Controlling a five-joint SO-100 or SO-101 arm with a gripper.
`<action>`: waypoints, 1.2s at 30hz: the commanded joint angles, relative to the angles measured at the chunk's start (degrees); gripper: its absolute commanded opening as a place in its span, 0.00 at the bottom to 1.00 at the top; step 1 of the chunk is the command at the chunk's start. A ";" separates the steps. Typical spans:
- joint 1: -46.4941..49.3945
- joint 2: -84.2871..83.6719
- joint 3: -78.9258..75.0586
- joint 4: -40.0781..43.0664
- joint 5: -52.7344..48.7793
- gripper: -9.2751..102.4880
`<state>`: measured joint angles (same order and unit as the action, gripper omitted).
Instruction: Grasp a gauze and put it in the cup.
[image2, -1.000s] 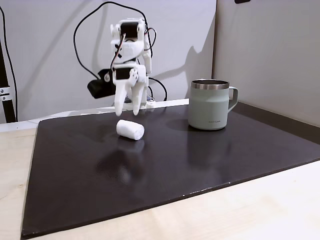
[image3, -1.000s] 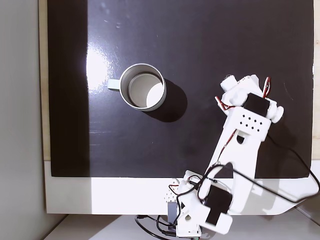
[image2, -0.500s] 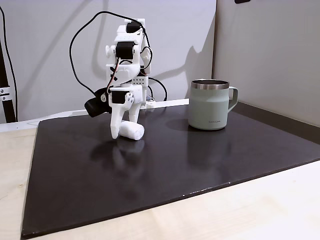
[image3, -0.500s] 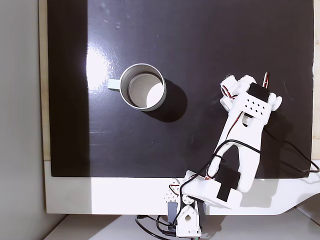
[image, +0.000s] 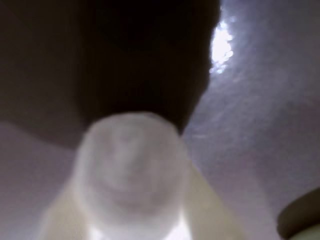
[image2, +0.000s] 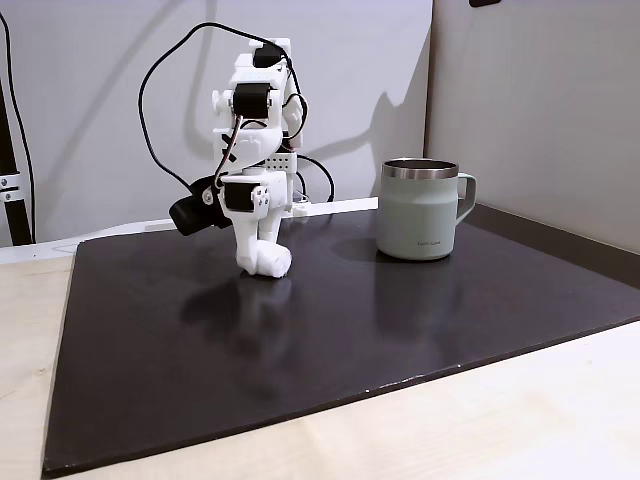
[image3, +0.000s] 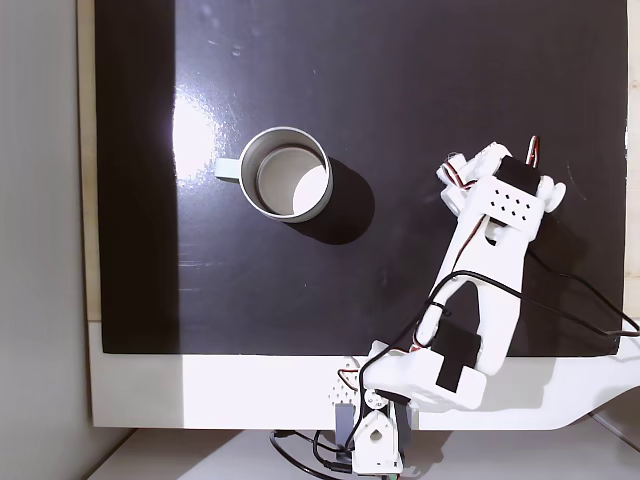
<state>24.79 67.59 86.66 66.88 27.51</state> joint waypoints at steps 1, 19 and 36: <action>-0.44 0.62 -2.99 1.41 -0.26 0.10; -6.33 21.71 -20.21 21.88 -0.70 0.09; -29.44 24.87 -26.63 26.81 1.14 0.09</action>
<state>0.00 91.85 63.72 93.43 28.39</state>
